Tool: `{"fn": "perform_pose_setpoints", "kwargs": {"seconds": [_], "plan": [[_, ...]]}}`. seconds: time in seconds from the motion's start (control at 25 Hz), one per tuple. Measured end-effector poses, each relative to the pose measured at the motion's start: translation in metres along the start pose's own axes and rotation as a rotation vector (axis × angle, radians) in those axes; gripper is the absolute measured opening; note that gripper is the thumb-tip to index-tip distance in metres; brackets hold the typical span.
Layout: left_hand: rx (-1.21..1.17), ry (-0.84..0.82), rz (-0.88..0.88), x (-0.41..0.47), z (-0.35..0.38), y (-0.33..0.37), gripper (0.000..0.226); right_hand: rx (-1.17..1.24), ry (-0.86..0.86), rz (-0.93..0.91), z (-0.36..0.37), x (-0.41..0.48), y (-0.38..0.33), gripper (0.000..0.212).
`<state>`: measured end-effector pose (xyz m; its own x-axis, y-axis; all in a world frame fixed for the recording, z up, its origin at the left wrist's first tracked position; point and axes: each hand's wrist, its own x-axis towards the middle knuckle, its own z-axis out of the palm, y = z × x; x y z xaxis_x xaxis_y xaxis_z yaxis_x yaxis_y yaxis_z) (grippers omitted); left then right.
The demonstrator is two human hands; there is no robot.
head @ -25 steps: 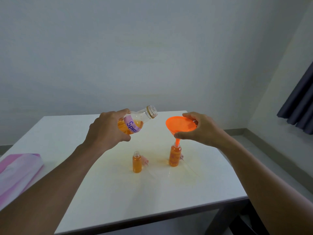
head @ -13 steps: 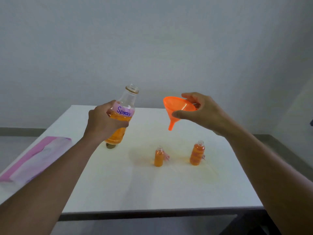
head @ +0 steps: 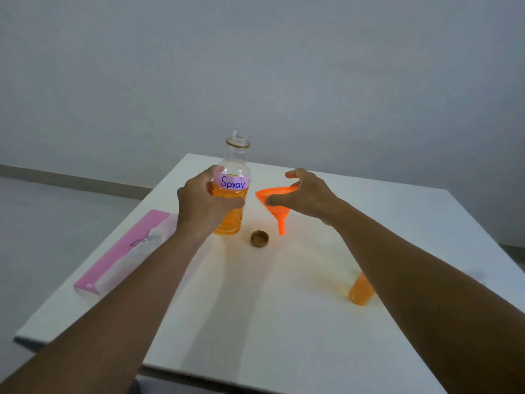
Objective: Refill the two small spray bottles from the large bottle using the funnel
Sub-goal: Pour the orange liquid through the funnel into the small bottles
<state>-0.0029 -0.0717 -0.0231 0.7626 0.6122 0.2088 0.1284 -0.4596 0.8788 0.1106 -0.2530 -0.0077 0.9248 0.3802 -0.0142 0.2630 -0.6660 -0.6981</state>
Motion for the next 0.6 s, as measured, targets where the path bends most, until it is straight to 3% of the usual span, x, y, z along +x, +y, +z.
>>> {"fn": "perform_pose_setpoints", "kwargs": {"seconds": [0.6], "plan": [[-0.085,-0.024,-0.037,0.006,0.019,-0.032,0.088,-0.036,0.021,0.111,0.056,0.039,0.002,0.098]]}}
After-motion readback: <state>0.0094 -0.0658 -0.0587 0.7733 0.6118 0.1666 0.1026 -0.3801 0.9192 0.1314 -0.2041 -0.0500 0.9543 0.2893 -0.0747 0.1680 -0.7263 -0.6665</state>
